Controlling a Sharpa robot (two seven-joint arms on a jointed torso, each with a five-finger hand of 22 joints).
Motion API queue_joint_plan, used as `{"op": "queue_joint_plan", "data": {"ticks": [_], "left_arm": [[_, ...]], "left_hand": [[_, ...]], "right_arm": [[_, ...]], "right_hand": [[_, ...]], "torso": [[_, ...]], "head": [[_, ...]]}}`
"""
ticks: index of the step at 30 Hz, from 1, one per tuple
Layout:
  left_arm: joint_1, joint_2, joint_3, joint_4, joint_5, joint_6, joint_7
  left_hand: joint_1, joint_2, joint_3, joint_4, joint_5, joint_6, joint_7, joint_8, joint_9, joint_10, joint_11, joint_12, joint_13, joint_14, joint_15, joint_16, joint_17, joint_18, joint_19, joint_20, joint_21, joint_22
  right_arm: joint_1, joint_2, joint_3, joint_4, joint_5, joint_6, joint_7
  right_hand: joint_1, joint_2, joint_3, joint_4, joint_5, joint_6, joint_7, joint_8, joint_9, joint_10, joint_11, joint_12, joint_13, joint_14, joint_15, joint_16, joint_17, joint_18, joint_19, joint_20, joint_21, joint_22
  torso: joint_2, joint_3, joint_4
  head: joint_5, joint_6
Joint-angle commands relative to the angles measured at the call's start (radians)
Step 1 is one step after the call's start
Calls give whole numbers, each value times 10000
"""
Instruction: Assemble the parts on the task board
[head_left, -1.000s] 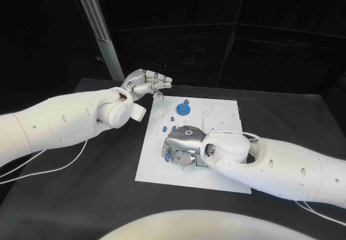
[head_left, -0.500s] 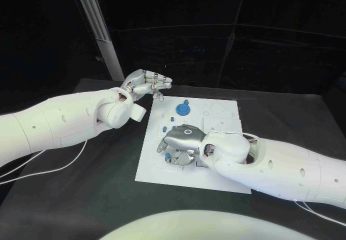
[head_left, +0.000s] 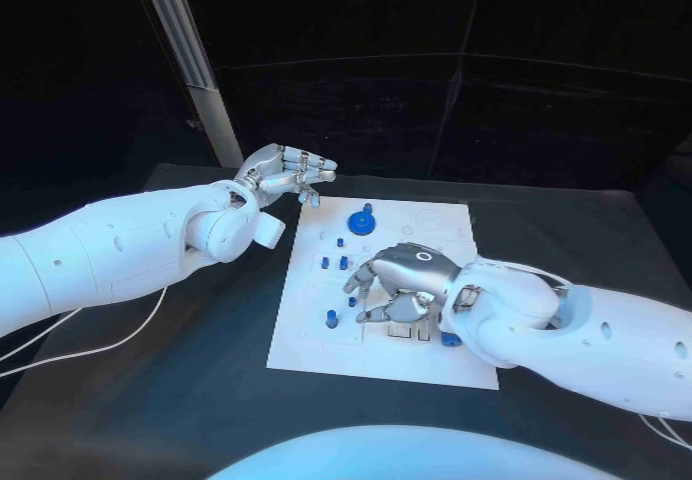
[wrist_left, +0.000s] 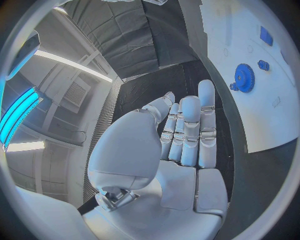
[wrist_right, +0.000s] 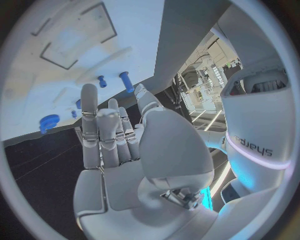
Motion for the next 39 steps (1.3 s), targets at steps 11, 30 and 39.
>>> {"op": "queue_joint_plan", "data": {"ticks": [11, 30, 39], "left_arm": [[22, -113, 1, 40, 20, 81, -17], [21, -114, -3, 11, 20, 83, -6], [18, -123, -6, 12, 20, 96, -2]], "left_hand": [[-27, -17, 49, 11, 16, -64, 13, 19, -10, -66, 36, 52, -10, -80, 12, -59, -13, 51, -22, 48, -60, -15], [-40, -17, 51, 19, 14, -65, 17, 24, -8, -68, 40, 59, -11, -89, 16, -67, -31, 51, -22, 51, -68, -21], [-27, 1, 74, 15, 19, -63, 14, 32, -6, -69, 37, 68, -11, -87, 17, -58, -17, 52, -20, 52, -76, -26]], "right_arm": [[452, -2749, 15, 797, 4322, 250, -3016], [9, -3156, -27, 1158, 2983, 1376, -5197], [-250, -2667, -39, 1019, 2818, 1315, -5148]], "right_hand": [[-1079, 214, -1634, 2022, 1390, 828, -825, 1522, 382, 2466, -875, 8607, 8753, 945, -674, 3212, 4336, -763, 2186, -681, 3557, 5157], [-2041, 237, -2796, 2325, 833, 215, -719, 2233, 581, 2474, -738, 9276, 9979, 996, -598, 3633, 4968, -897, 2371, -602, 4218, 6186], [-2180, 215, -2851, 2322, 798, 183, -718, 2300, 599, 2474, -733, 9286, 10031, 999, -593, 3655, 5002, -899, 2366, -594, 4236, 6210]], "torso": [[-169, -63, -290], [-276, -65, -422], [-285, -31, -517]], "head": [[-720, 257], [-784, 184], [-741, 159]]}}
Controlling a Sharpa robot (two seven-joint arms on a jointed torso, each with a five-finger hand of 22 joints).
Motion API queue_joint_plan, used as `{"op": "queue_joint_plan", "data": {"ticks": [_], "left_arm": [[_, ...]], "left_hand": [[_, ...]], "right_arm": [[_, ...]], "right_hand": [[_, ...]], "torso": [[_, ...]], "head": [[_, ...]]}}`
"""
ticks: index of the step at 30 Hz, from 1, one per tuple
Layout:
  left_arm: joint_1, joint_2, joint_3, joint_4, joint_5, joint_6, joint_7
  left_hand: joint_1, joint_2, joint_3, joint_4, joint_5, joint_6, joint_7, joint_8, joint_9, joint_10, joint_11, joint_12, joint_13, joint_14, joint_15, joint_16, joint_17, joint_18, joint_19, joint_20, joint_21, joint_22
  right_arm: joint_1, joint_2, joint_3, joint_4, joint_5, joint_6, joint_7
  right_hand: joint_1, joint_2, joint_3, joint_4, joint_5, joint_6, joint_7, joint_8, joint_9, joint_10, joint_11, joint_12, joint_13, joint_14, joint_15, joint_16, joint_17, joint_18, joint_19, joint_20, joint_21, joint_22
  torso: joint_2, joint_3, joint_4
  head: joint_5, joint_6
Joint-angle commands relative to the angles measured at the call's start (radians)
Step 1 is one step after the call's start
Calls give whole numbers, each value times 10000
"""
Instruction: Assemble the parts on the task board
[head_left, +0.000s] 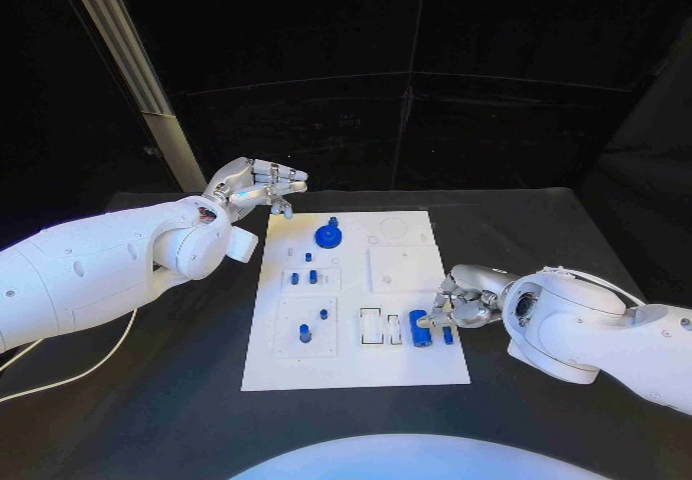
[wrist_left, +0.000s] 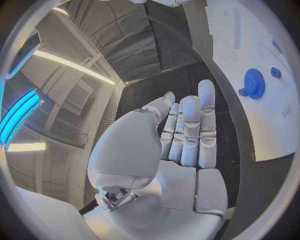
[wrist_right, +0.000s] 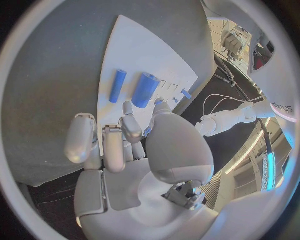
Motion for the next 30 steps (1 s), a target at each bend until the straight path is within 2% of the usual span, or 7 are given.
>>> {"op": "queue_joint_plan", "data": {"ticks": [1, 5, 10, 14, 21, 24, 30], "left_arm": [[14, 6, 2, 9, 19, 98, 52], [13, 4, 2, -2, 19, 94, 47], [13, -4, 1, -9, 19, 93, 41], [13, -3, 1, -6, 19, 99, 37], [13, -27, 1, -4, 19, 93, 31], [13, -35, 0, 2, 19, 93, 29], [13, -54, 0, 10, 19, 91, 20]], "left_hand": [[-10, 10, 92, 5, 23, -64, 12, 35, -5, -38, -1, 71, -17, -53, -21, -58, 0, 54, -19, 52, -26, -19], [11, 18, 114, -8, 26, -68, 12, 38, -4, -42, -2, 76, -18, -55, -23, -57, -1, 56, -17, 51, -30, -22], [19, 22, 124, -14, 27, -69, 12, 40, -4, -43, -2, 78, -18, -60, -24, -63, -15, 56, -16, 51, -32, -24], [26, 25, 132, -19, 27, -69, 12, 42, -4, -44, -3, 80, -18, -62, -25, -64, -17, 56, -15, 51, -34, -25], [34, 29, 142, -24, 28, -69, 12, 44, -3, -45, -3, 83, -19, -61, -25, -61, -12, 57, -14, 50, -36, -26], [36, 30, 145, -25, 28, -69, 12, 45, -3, -45, -3, 83, -19, -61, -25, -60, -10, 57, -14, 50, -36, -26], [36, 30, 145, -25, 28, -69, 12, 45, -3, -45, -3, 83, -19, -61, -25, -60, -10, 57, -14, 50, -36, -26]], "right_arm": [[-55, 104, -3, -60, -275, 167, -103], [-157, 243, -4, -185, -304, 316, -92], [-319, 488, -5, -339, -318, 429, -89], [-430, 718, -5, -448, -360, 490, -114], [-513, 903, -5, -598, -592, 509, -262], [-524, 919, -4, -625, -658, 391, -384], [-530, 754, -2, -480, -325, -219, -492]], "right_hand": [[-89, 0, -52, -6, -41, -64, 13, 47, 15, 5, 44, 46, 18, 637, 64, 34, 295, -109, 86, 12, 56, 1], [-89, 0, -52, -7, -40, -65, 13, 48, 15, 17, 44, 64, 43, 639, 64, 39, 304, -109, 86, 12, 56, 1], [-8, 66, -22, -35, 14, -77, 6, 121, 36, 23, 40, 80, 95, 641, 65, 56, 331, -113, 86, 17, 80, 39], [163, 130, -5, -63, 89, -116, 3, 208, 60, 16, 37, 78, 142, 637, 64, 61, 335, -112, 72, 19, 93, 53], [906, 272, 30, -241, 265, -219, -6, 434, 118, 9, 29, 50, 258, 637, 58, 86, 374, -117, 52, 18, 137, 114], [1174, 366, 58, -320, 626, -252, -4, 509, 135, 6, 24, 29, 293, 636, 55, 91, 383, -117, 46, 16, 149, 132], [1845, 645, 237, -590, 2083, -219, -27, 684, 184, 50, -12, 14, 417, 646, 24, 130, 451, -127, 59, -10, 197, 210]], "torso": [[-14, 16, -44], [-19, 6, -35], [-7, 14, -26], [-4, 2, -13], [-5, -4, -32], [0, -2, -42], [-7, 4, -31]], "head": [[-1, -22], [-4, -42], [20, 5], [28, 0], [25, -3], [21, 2], [-8, -2]]}}
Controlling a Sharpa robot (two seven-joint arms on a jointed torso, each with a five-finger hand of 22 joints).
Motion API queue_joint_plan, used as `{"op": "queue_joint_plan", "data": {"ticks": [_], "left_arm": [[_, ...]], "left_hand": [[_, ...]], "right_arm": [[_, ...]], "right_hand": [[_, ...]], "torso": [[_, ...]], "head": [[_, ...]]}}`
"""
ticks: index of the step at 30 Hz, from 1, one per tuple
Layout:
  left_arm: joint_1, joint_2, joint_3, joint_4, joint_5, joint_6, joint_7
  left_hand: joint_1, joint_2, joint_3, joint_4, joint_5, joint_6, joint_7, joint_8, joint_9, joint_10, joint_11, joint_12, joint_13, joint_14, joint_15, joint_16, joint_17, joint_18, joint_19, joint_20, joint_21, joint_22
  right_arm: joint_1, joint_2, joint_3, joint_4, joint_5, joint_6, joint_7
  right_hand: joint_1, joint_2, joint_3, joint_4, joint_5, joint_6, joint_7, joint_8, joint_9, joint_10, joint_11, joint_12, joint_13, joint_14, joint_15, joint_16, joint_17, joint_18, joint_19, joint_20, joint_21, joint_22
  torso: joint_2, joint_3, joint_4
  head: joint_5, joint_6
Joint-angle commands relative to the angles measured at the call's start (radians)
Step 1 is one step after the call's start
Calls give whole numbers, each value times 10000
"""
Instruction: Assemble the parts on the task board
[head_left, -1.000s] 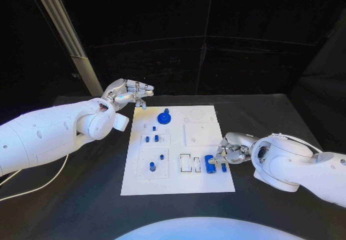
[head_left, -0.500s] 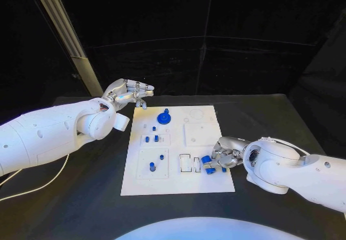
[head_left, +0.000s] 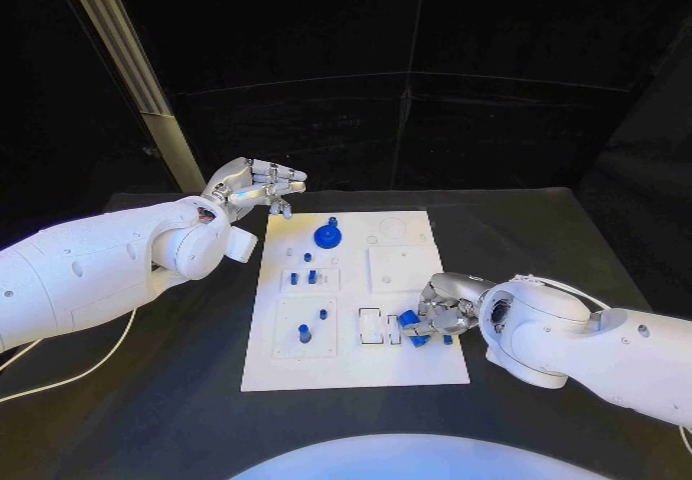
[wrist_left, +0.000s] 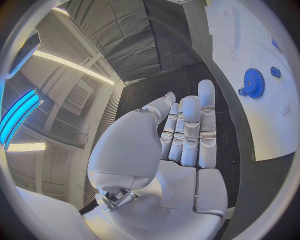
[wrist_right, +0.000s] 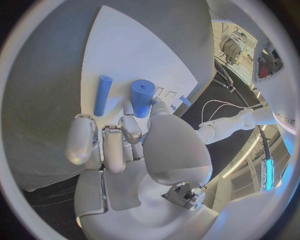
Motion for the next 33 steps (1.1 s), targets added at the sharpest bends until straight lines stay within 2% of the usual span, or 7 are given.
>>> {"op": "queue_joint_plan", "data": {"ticks": [1, 3, 5, 10, 16, 28, 33], "left_arm": [[15, -15, 3, 10, 19, 90, 28], [15, -18, 2, 10, 19, 89, 25], [15, -19, 2, 8, 19, 89, 24], [15, -7, 2, 1, 19, 88, 26], [15, -4, 2, 3, 19, 87, 25], [16, -13, 2, 42, 19, 85, 20], [17, -14, 2, 53, 19, 89, 15]], "left_hand": [[39, 31, 53, 11, 28, -70, 12, 45, -3, -46, -3, 46, -13, -61, -25, -60, -3, 57, -13, 50, -36, -10], [50, 35, 65, 4, 29, -71, 13, 48, -3, -48, -3, 49, -13, -63, -26, -60, -5, 57, -12, 49, -38, -11], [50, 35, 65, 4, 29, -71, 13, 48, -3, -48, -3, 49, -13, -63, -26, -60, -5, 57, -12, 49, -38, -11], [63, 36, 79, -7, 29, -72, 13, 50, -2, -50, -3, 52, -14, -65, -27, -61, -9, 58, -11, 48, -40, -13], [66, 37, 82, -9, 30, -72, 14, 51, -2, -50, -3, 53, -14, -66, -27, -61, -10, 58, -10, 48, -40, -13], [75, 39, 93, -16, 30, -72, 14, 53, -2, -51, -3, 55, -15, -68, -28, -62, -14, 58, -9, 47, -42, -14], [75, 39, 93, -16, 30, -72, 14, 53, -2, -51, -3, 55, -15, -68, -28, -62, -14, 58, -9, 47, -42, -14]], "right_arm": [[-90, -167, -91, 30, 301, -359, -389], [-90, -287, -89, 193, 553, -663, -285], [-88, -376, -88, 335, 761, -912, -171], [-83, -542, -83, 701, 1408, -1648, 240], [-79, -563, -80, 905, 1885, -2066, 539], [-77, -154, -77, 851, 2145, -2229, 644], [-76, 134, -77, 686, 2154, -2000, 455]], "right_hand": [[373, 208, 97, -141, 541, 84, -66, 81, -606, 66, -24, -26, 63, 652, 16, 57, 478, -135, 73, -14, 77, 62], [425, 250, 113, -139, 859, 147, -93, 128, -586, 113, -47, 9, 133, 665, 2, 93, 539, -149, 108, -27, 124, 144], [442, 276, 118, -125, 990, 190, -114, 153, -572, 165, -65, 61, 210, 677, -12, 127, 598, -164, 141, -35, 168, 222], [376, 333, 97, -23, 1159, 298, -155, 193, -545, 242, -99, 113, 302, 696, -38, 183, 690, -189, 202, -57, 248, 361], [254, 367, 48, 117, 1225, 349, -175, 197, -532, 282, -116, 121, 339, 705, -54, 212, 735, -199, 227, -75, 286, 420], [145, 420, 7, 271, 1257, 439, -210, 219, -506, 306, -140, 102, 357, 705, -73, 219, 745, -203, 234, -91, 304, 447], [3, 425, -65, 389, 1225, 502, -230, 233, -481, 325, -157, 83, 365, 709, -88, 234, 771, -206, 242, -106, 319, 471]], "torso": [[-9, 7, 3], [-4, 5, 14], [-1, -2, 15], [-2, -7, 12], [9, -7, 8], [7, -14, 12], [7, -20, 22]], "head": [[-14, -4], [-18, -2], [-19, 2], [-15, 22], [8, 16], [76, -40], [82, -48]]}}
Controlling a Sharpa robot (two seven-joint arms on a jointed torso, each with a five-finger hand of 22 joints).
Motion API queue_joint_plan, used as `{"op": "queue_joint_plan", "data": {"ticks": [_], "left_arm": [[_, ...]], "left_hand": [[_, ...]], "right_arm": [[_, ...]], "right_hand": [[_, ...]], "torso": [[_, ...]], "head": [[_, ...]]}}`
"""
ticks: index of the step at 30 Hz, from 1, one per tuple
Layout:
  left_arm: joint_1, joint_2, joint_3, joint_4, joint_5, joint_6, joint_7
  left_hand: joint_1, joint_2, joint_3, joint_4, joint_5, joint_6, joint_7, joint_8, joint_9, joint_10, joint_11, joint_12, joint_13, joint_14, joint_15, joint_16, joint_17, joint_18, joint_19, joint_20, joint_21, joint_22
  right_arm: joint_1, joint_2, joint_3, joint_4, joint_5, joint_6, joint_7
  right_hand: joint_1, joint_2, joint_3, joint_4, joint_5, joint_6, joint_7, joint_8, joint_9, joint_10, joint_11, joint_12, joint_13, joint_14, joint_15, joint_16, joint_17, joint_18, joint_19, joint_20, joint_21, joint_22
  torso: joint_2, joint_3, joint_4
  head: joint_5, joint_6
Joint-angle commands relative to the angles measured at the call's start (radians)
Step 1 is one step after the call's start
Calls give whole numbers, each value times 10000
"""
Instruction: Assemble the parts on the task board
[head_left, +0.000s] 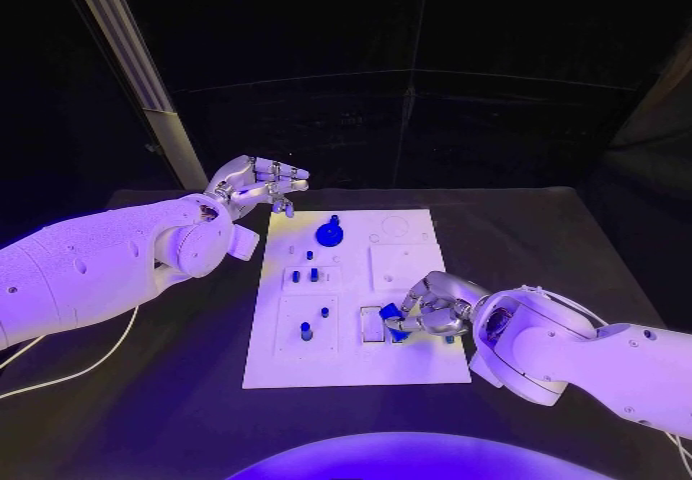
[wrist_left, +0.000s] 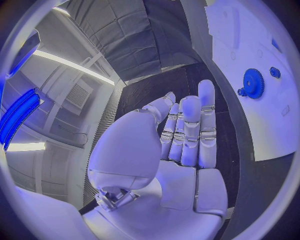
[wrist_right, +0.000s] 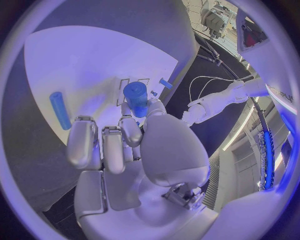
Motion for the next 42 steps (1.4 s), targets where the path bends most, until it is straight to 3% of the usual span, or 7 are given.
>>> {"op": "queue_joint_plan", "data": {"ticks": [1, 16, 19, 23, 27, 33, 42], "left_arm": [[17, -4, 3, 27, 19, 90, 24], [25, 14, 4, 56, 19, 96, -11], [27, 14, 4, 54, 19, 94, -14], [28, 14, 4, 50, 19, 92, -17], [29, 22, 4, 48, 19, 96, -23], [29, 26, 4, 40, 19, 93, -39], [29, 56, 4, 10, 19, 108, -41]], "left_hand": [[75, 39, 65, 13, 30, -72, 14, 53, -2, -51, -3, 55, -9, -68, -28, -62, -16, 59, -9, 47, -42, -16], [84, 42, 82, 4, 29, -73, 17, 58, -1, -52, -1, 61, -10, -68, -28, -60, -15, 59, -6, 46, -44, -18], [84, 42, 82, 4, 29, -73, 17, 58, -1, -52, -1, 61, -10, -68, -28, -60, -15, 59, -6, 46, -44, -18], [84, 42, 82, 4, 29, -73, 17, 58, -1, -52, -1, 61, -10, -68, -28, -60, -15, 59, -6, 46, -44, -18], [84, 42, 82, 4, 29, -73, 17, 58, -1, -52, -1, 61, -10, -68, -28, -60, -15, 59, -6, 46, -44, -18], [84, 42, 82, 4, 29, -73, 17, 58, -1, -52, -1, 61, -10, -68, -28, -60, -15, 59, -6, 46, -44, -18], [84, 42, 82, 4, 29, -73, 17, 58, -1, -52, -1, 61, -10, -68, -28, -60, -15, 59, -6, 46, -44, -18]], "right_arm": [[16, 142, 4, -104, 168, 38, -67], [20, 884, 5, -590, 12, 305, -625], [21, 950, 6, -651, -66, 350, -709], [21, 1026, 6, -725, -183, 337, -800], [21, 1068, 6, -771, -404, 236, -865], [22, 1053, 6, -740, -735, 245, -861], [21, 866, 6, -545, -969, 702, -484]], "right_hand": [[-195, -43, -26, 78, 3, 284, -187, 70, 170, 69, 20, 3, -10, 706, -94, 54, 765, -208, 77, -22, 17, 11], [-876, 30, -358, 102, -243, 533, -293, 140, 357, 90, -64, -145, -35, 695, -161, 35, 743, -203, 59, -84, 8, 1], [-1277, 69, -575, 61, -1173, 561, -309, 142, 425, 69, -74, -238, -85, 682, -171, 2, 694, -197, 37, -96, -17, -37], [-1755, 56, -961, 99, -3321, 525, -309, 129, 535, 5, -69, -418, -187, 667, -171, -46, 628, -177, -14, -104, -84, -135], [-2397, -343, -1183, 127, -4871, 170, -187, -39, 575, -474, 33, -1257, -940, 612, -92, -195, 411, -112, -188, -47, -300, -489], [-2984, -1207, -288, 146, -4998, -143, -50, -259, 589, -792, 159, -1916, -1501, 563, 12, -361, 208, -51, -326, 69, -517, -807], [-1024, -1006, 257, -521, -4366, 232, -202, 85, 851, -627, 30, -1840, -1366, 588, -82, -376, 243, -53, -272, -2, -539, -781]], "torso": [[-7, -5, 11], [-3, 4, 2], [-12, 5, -4], [-17, 3, -5], [-14, 5, -7], [-9, 17, -28], [-12, 21, -22]], "head": [[8, -7], [125, -26], [132, -34], [145, -41], [131, -49], [130, -35], [98, -36]]}}
